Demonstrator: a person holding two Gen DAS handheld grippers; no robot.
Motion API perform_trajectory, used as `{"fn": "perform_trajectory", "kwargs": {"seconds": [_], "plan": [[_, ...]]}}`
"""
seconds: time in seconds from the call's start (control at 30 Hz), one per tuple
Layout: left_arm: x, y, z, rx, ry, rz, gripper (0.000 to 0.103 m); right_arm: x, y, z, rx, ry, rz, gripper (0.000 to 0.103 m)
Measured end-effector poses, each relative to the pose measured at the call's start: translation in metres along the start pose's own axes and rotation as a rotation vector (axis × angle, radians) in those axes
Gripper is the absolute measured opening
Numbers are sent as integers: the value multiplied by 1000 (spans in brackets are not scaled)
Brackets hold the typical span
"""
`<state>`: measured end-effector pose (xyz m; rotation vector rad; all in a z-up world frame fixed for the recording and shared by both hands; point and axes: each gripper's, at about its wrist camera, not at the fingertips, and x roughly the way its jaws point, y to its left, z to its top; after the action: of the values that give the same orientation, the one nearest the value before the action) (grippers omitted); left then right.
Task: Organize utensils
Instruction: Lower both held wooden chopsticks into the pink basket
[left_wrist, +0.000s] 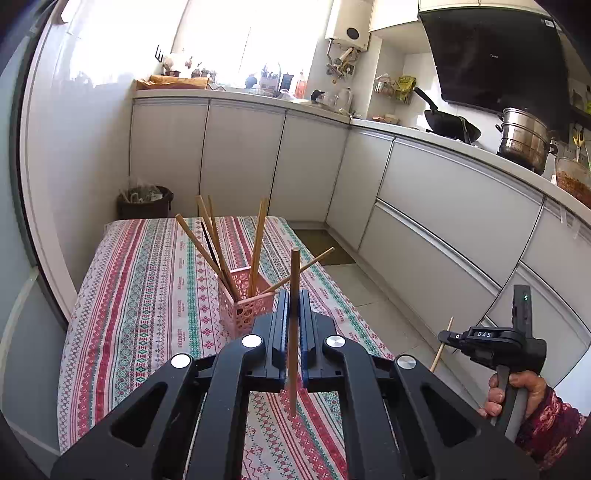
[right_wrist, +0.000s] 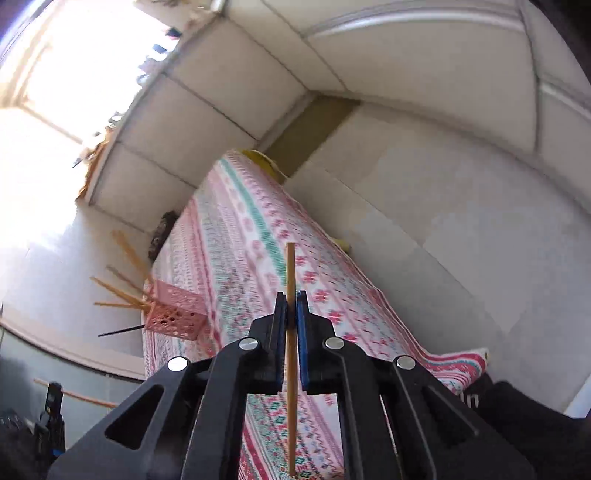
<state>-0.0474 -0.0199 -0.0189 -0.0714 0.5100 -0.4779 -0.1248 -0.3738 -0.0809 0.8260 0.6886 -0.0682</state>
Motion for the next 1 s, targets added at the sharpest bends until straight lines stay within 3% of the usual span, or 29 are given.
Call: {"fn": "perform_trajectory", "kwargs": {"seconds": [0.1,0.33,0.63,1.0], "plan": [[-7,-3,6,4,-19,4,4,-20,55,-4,-197,-43,47,6],[-12,0,15,4,-35,12,4,-40,123,-17,-453,-87,88,6],[-2,7,36,-1,-53,33,4,-41,168,-7,-492,-53,156,6],[35,18,113,18,-187,65,4,-38,235,42,-523,-169,271,6]]}}
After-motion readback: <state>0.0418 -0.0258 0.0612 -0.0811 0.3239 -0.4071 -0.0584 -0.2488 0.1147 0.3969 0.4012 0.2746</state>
